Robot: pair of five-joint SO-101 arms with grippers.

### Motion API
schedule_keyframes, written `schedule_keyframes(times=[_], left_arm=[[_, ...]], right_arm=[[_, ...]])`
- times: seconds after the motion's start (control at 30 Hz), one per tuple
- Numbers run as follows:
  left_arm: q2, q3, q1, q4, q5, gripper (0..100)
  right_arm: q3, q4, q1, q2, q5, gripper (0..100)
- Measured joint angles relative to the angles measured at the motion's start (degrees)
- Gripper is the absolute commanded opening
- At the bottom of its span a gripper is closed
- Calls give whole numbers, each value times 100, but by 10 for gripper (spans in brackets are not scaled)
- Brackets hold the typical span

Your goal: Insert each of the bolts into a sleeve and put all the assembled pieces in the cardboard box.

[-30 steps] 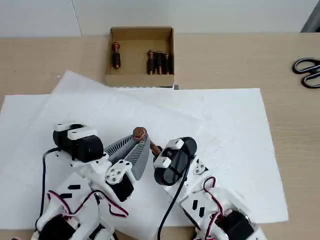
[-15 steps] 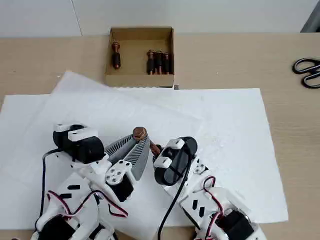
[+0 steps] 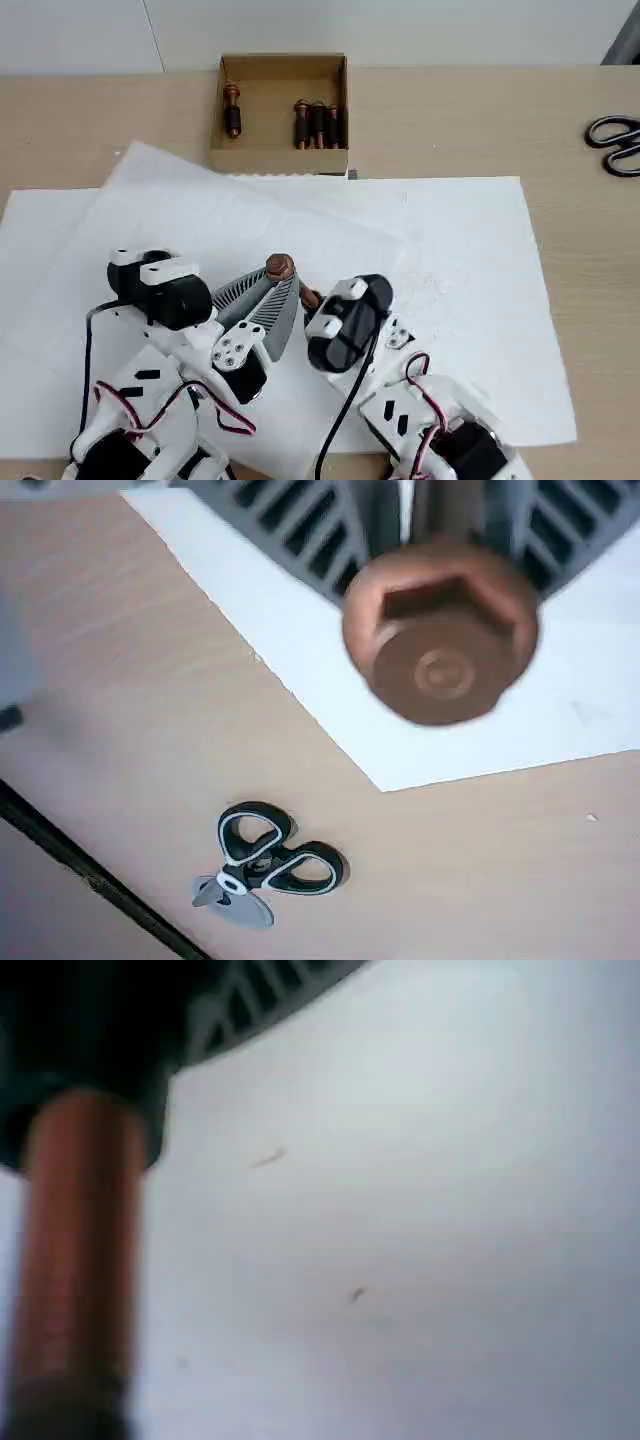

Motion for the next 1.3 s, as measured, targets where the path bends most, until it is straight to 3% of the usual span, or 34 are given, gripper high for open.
schedule_keyframes(times=[1.0, 1.3], left_arm=[[0, 35, -176, 0, -18, 5], [0, 35, 97, 448, -53, 5]], right_arm=[[0, -26, -44, 9, 0, 4], [0, -70, -70, 0, 0, 4]])
